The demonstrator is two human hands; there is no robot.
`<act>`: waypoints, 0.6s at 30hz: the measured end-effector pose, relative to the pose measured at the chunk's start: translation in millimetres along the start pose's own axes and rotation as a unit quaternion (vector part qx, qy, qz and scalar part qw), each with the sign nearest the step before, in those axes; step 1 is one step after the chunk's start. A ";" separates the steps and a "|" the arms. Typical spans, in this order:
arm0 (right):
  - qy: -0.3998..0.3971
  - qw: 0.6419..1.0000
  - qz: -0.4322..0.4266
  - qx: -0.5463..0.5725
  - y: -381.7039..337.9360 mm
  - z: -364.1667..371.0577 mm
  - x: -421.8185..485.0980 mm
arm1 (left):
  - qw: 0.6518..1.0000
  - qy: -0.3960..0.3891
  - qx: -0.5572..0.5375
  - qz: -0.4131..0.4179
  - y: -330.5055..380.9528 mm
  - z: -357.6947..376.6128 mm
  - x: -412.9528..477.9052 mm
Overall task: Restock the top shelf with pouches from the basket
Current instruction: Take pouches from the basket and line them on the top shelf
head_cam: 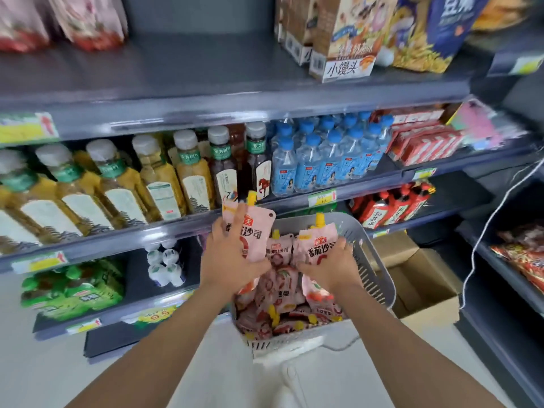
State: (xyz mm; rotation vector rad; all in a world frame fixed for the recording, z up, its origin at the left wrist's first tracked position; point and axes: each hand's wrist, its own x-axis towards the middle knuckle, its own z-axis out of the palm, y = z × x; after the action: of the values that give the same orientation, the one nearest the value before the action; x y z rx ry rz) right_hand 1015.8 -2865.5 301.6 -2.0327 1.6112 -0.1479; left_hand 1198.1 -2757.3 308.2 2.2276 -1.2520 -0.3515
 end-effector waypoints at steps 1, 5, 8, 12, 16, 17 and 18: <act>0.008 1.000 -0.011 -0.007 -14.6 -5.2 -11.6 | 1.000 0.016 -0.004 0.004 -2.6 -17.0 -6.0; 0.053 0.997 -0.058 0.012 -82.0 -25.9 -55.9 | 0.997 0.077 -0.013 0.013 -22.3 -85.2 -32.9; 0.101 0.989 -0.108 0.029 -140.2 -35.6 -86.2 | 0.992 0.125 -0.014 0.018 -49.1 -138.9 -54.2; 0.157 0.965 -0.200 0.070 -229.7 -44.2 -126.8 | 0.973 0.229 -0.025 0.000 -96.0 -219.3 -82.7; 0.191 0.942 -0.247 0.123 -314.8 -47.7 -151.1 | 0.948 0.318 -0.009 -0.014 -133.3 -293.0 -101.2; 0.194 0.936 -0.257 0.141 -334.0 -47.3 -153.6 | 0.941 0.337 -0.005 -0.019 -140.9 -310.1 -102.5; 0.196 0.930 -0.267 0.158 -353.0 -47.0 -156.0 | 0.935 0.352 -0.001 -0.026 -147.8 -326.8 -102.6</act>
State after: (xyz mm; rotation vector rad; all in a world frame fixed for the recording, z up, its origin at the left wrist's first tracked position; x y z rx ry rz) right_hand 1260.6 -2686.3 544.7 -2.2126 1.0928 -0.9991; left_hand 1402.9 -2499.2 483.2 2.0899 -0.7941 0.4071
